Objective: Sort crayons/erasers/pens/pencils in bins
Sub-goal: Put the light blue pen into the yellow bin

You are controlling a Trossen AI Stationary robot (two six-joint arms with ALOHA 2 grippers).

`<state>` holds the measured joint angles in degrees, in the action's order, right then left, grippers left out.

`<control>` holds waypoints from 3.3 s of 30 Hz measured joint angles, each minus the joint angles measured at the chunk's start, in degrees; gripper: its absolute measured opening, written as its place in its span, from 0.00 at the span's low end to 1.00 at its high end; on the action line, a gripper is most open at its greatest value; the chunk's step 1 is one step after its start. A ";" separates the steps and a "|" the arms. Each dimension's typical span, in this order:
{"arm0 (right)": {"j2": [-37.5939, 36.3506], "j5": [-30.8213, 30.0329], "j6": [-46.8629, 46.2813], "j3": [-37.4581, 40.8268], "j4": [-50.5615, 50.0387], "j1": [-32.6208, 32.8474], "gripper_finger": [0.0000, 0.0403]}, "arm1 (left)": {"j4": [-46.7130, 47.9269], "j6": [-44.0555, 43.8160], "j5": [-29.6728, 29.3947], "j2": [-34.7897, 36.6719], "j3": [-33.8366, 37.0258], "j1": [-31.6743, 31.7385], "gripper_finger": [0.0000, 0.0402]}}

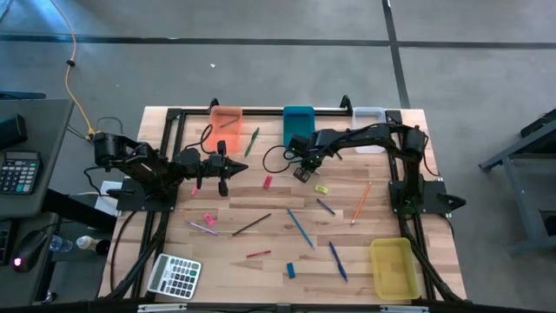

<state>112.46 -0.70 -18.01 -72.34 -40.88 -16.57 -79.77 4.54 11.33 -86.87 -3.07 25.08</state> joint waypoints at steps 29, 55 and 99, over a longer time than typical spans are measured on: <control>-29.89 -2.11 -27.12 -1.84 -31.57 9.65 0.02 | -0.15 -1.39 -0.02 0.00 0.00 -0.07 0.00; -29.63 11.65 -112.72 -1.82 -23.61 66.75 0.00 | -0.69 -4.71 0.00 0.00 -1.55 -1.38 0.00; -8.19 16.13 -107.50 7.95 -15.58 73.19 0.00 | -0.37 -4.86 0.00 -0.02 -2.01 -2.80 0.00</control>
<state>104.28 15.43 -125.50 -64.39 -56.47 56.62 -80.14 -0.32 11.33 -86.89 -5.08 22.28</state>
